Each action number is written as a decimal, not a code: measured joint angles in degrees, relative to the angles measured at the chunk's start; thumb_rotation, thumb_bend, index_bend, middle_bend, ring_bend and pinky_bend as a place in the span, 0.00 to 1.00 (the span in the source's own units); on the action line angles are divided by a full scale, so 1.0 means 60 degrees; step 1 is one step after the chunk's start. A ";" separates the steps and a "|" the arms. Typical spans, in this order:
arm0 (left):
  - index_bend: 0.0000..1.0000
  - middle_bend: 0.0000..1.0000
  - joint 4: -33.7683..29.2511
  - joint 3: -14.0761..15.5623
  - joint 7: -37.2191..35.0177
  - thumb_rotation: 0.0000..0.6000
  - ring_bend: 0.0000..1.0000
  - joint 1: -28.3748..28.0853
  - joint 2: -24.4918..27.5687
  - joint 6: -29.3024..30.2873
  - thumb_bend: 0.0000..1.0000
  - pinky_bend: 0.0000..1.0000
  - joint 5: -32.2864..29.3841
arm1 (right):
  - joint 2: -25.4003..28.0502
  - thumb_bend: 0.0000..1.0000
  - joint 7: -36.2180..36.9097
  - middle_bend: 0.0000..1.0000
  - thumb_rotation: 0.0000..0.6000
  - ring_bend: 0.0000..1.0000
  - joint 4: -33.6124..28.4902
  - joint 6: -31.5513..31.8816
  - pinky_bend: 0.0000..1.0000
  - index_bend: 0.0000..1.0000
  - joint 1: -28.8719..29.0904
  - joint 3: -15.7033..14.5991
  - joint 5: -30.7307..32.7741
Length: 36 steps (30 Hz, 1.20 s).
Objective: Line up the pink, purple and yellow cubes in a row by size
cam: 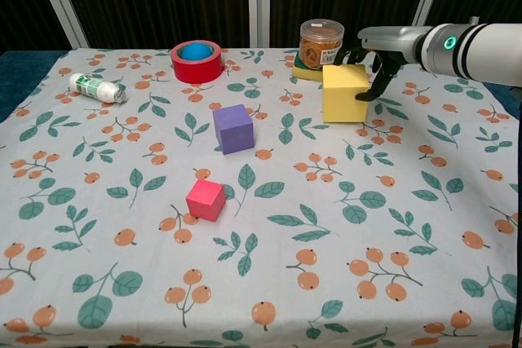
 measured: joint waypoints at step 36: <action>0.14 0.02 0.0415 -0.0068 -0.0364 1.00 0.04 0.0047 -0.0121 0.0146 0.07 0.11 0.0185 | -0.0535 0.05 -0.0819 0.00 1.00 0.00 -0.0291 -0.0376 0.03 0.00 0.1511 0.0183 0.1044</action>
